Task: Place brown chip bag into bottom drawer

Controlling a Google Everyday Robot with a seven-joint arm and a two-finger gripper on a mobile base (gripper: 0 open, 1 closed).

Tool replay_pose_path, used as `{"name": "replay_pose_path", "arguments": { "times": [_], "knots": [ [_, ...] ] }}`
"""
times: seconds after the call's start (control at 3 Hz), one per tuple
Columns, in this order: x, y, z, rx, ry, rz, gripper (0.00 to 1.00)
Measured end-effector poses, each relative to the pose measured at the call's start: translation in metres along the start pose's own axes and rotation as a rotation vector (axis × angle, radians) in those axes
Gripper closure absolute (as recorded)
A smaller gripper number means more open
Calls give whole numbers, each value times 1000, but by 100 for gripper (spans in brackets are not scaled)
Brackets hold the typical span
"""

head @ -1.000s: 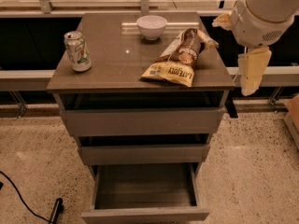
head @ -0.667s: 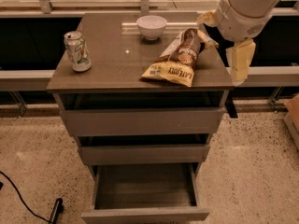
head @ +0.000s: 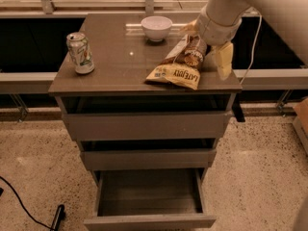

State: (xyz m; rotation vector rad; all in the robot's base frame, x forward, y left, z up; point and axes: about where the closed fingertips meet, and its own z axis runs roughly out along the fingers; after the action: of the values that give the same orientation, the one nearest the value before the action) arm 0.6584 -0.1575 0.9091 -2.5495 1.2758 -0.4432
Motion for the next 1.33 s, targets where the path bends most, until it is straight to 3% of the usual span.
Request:
{"name": "replay_pose_path", "arguments": {
  "times": [0.67,1.0,1.33],
  "knots": [
    [-1,-23,60,4,-65,-94,47],
    [-10,-26,64,13,-169,-13,70],
    [-16,-30,19,44,-240,68,94]
  ]
}}
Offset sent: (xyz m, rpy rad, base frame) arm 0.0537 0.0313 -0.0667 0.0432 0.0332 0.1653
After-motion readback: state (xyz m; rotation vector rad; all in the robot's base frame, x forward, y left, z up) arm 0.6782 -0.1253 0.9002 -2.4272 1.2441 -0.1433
